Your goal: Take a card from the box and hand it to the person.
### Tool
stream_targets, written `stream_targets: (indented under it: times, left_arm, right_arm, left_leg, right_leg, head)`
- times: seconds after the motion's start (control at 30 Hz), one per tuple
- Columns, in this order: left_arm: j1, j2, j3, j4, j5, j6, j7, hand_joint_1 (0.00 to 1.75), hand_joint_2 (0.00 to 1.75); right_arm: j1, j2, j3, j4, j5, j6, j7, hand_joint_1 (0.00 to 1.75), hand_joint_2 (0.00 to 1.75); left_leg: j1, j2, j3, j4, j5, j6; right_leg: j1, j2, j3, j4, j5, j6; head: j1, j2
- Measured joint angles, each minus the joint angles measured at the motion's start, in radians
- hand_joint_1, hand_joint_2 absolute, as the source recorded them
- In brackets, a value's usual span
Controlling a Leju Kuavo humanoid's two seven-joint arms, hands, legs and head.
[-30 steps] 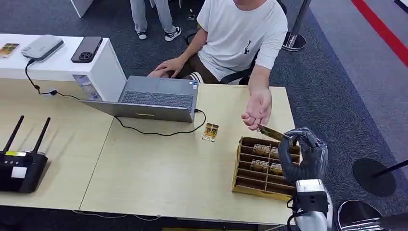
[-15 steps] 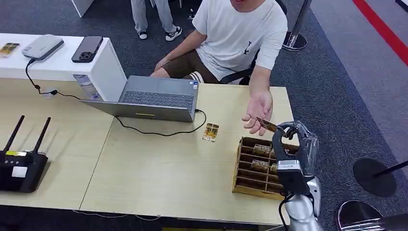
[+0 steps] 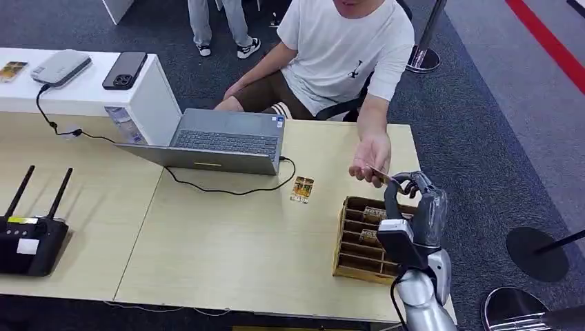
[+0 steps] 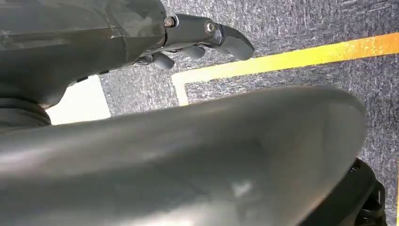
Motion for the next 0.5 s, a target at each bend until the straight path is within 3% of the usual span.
stream_targets:
  times: [0.5]
  left_arm:
    - [0.0,0.0,0.0,0.0,0.009,0.0,0.002,0.0,0.0]
  right_arm:
    - [-0.018,0.0,0.008,0.045,0.006,-0.018,0.004,1.62,1.75]
  left_leg:
    - [0.0,0.0,0.0,0.0,0.0,0.0]
  right_leg:
    - [0.0,0.0,0.0,0.0,0.0,0.0]
  head:
    - [0.0,0.0]
